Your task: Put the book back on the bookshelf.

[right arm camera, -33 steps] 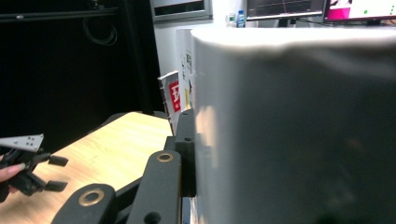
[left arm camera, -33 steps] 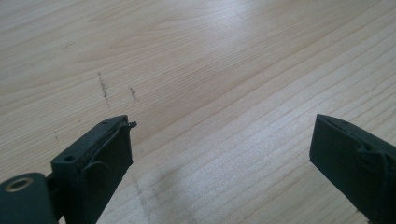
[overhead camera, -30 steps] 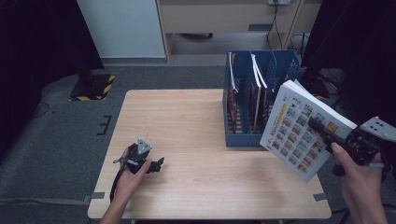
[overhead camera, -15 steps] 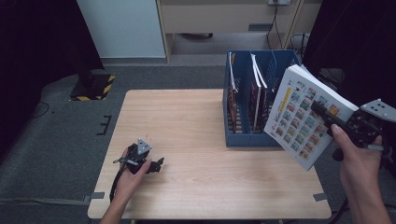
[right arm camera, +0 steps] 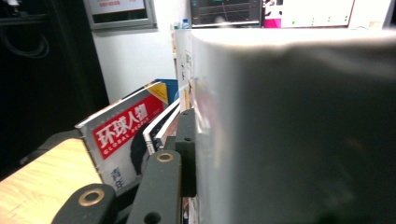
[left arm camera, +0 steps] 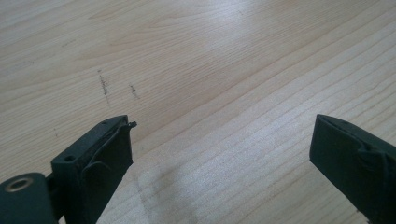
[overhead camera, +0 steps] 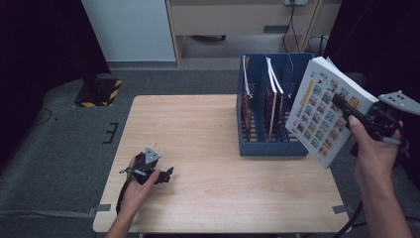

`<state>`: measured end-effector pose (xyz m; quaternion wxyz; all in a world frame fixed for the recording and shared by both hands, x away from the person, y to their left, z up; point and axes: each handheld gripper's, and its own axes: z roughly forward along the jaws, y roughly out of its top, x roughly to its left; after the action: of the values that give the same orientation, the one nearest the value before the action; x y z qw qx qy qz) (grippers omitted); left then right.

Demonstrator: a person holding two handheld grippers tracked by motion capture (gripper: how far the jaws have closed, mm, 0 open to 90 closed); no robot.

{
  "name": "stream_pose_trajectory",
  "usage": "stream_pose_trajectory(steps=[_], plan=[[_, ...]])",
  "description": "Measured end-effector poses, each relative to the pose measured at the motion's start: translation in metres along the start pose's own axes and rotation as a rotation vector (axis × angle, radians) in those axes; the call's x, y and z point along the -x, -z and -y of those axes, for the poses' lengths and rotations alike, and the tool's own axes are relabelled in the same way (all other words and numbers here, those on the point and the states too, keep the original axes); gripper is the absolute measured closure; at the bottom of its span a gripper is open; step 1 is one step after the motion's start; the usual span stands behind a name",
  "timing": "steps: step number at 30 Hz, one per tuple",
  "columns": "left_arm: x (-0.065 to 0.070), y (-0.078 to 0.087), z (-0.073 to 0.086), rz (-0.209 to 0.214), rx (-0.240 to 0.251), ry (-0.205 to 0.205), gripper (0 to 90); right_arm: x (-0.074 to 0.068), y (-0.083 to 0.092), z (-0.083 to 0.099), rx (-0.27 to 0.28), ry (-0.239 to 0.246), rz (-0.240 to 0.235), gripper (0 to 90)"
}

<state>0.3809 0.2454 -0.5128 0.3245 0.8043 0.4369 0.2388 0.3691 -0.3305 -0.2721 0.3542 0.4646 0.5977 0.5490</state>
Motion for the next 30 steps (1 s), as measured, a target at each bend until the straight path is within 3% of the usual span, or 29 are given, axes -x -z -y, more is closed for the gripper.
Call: stream_pose_trajectory(steps=[12,30], plan=[[-0.002,0.002,0.0,-0.007,0.006,0.008,4.7,0.005,-0.035,0.002,-0.02,0.017,0.084,73.7],[-0.002,0.002,0.0,-0.006,0.003,0.006,4.8,0.008,-0.063,0.002,-0.037,0.0,0.129,73.7]])
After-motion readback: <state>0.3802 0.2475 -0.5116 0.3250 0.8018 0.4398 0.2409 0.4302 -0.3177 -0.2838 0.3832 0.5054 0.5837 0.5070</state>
